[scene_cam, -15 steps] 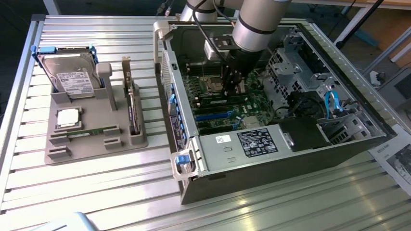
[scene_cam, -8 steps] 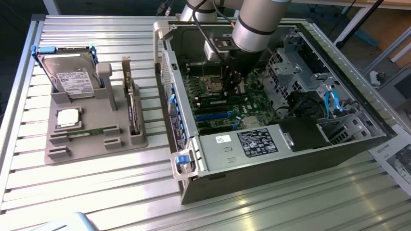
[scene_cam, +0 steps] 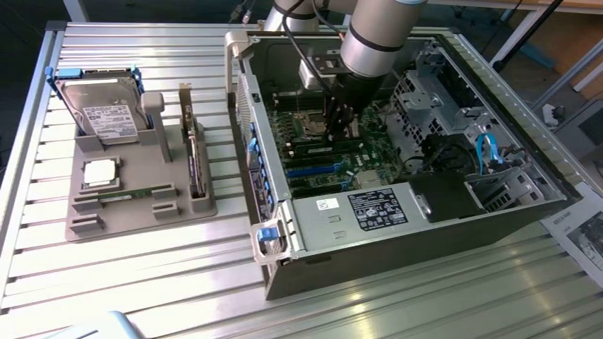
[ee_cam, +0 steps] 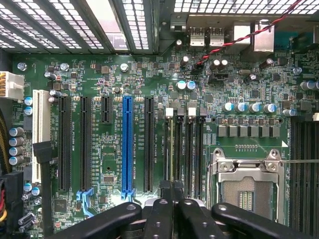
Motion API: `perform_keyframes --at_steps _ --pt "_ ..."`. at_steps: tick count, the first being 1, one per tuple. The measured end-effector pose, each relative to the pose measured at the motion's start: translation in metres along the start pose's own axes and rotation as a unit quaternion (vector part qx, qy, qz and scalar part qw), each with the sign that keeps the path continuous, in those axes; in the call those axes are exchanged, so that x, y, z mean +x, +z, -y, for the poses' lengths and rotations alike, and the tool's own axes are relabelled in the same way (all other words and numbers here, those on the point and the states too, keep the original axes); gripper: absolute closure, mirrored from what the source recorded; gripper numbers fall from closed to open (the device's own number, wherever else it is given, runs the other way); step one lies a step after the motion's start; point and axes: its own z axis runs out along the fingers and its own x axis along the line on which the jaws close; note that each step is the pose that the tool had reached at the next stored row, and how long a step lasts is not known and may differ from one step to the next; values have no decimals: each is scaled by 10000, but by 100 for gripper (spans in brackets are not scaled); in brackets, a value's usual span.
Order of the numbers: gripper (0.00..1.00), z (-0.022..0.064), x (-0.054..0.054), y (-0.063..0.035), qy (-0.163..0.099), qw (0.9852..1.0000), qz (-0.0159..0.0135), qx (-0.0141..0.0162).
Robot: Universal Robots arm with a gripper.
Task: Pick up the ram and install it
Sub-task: 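Press down the ram until it locks into place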
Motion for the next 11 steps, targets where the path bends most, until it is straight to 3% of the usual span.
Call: perform_keyframes --at_steps 11 --pt "90 -1 -1 -46 -1 10000 3 0"
